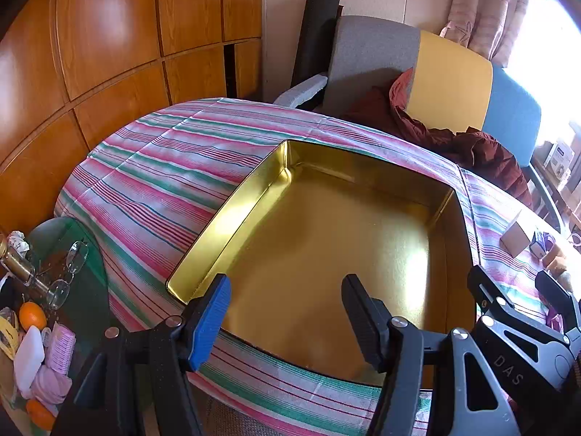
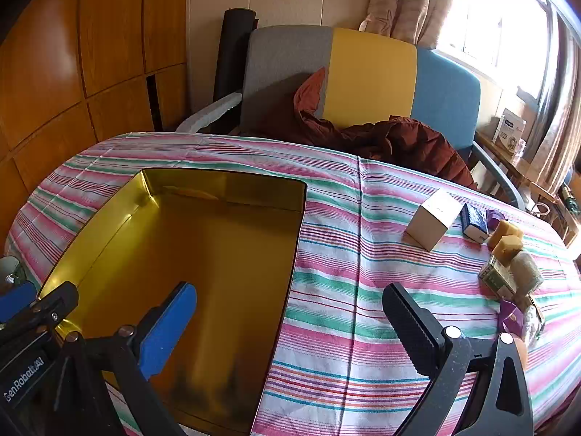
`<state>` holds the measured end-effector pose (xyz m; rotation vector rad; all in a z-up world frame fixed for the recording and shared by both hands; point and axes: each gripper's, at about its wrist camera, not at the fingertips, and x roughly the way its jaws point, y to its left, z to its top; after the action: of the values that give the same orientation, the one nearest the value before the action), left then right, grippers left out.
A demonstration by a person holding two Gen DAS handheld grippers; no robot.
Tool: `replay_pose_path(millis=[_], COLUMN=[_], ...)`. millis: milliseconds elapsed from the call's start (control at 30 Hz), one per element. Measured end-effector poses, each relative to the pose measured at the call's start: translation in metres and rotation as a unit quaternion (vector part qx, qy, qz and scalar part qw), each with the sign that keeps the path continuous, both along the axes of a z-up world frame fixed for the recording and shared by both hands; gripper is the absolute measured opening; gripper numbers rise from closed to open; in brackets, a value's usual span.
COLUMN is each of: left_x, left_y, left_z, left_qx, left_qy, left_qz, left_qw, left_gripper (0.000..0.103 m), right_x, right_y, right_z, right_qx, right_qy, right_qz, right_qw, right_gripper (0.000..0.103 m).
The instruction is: Organize objects
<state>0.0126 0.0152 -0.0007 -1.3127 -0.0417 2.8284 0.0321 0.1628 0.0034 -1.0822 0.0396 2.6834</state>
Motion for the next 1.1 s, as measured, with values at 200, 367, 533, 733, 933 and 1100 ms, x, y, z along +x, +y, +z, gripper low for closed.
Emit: replay_pose_path(millis=[200, 367, 533, 733, 933, 1100], left_x=[0.0005, 0.0009, -0.0004, -0.0004, 0.0, 0.0009], left_y=[0.0008, 0.0005, 0.0003, -0.0001, 0.0002, -0.0001], left_z=[-0.0002, -0.0017, -0.0015, -0.0015, -0.0036, -0.0047], left_qx=[0.0, 0.0, 0.0, 0.0, -0.002, -0.002], left_qy=[-0.002, -0.001, -0.003, -0.002, -0.003, -0.004], left_qz=[-0.001, -0.001, -0.001, -0.002, -0.002, -0.003], left_qw=[1.0, 1.0, 1.0, 1.0, 1.0, 1.0], left_gripper=[0.064, 0.064, 0.064, 0.064, 0.064, 0.064], right_x=[0.0003, 0.0004, 0.0005, 0.0011, 0.0005, 0.001], right_y=[0.0011, 0.0011, 0.0014, 0.0028, 0.002, 0.0024], right_z=[0.0014, 0.0012, 0.001, -0.001, -0.0016, -0.0019], right_qx=[-0.002, -0.003, -0.004, -0.007, -0.01, -0.012], right_qy=[0.002, 0.001, 0.001, -0.002, -0.006, -0.007], right_qz=[0.001, 0.0, -0.001, -0.001, 0.001, 0.004], right_qw=[1.0, 1.0, 1.0, 1.0, 1.0, 1.0], right_gripper=[0.103, 0.103, 0.103, 0.103, 0.103, 0.103])
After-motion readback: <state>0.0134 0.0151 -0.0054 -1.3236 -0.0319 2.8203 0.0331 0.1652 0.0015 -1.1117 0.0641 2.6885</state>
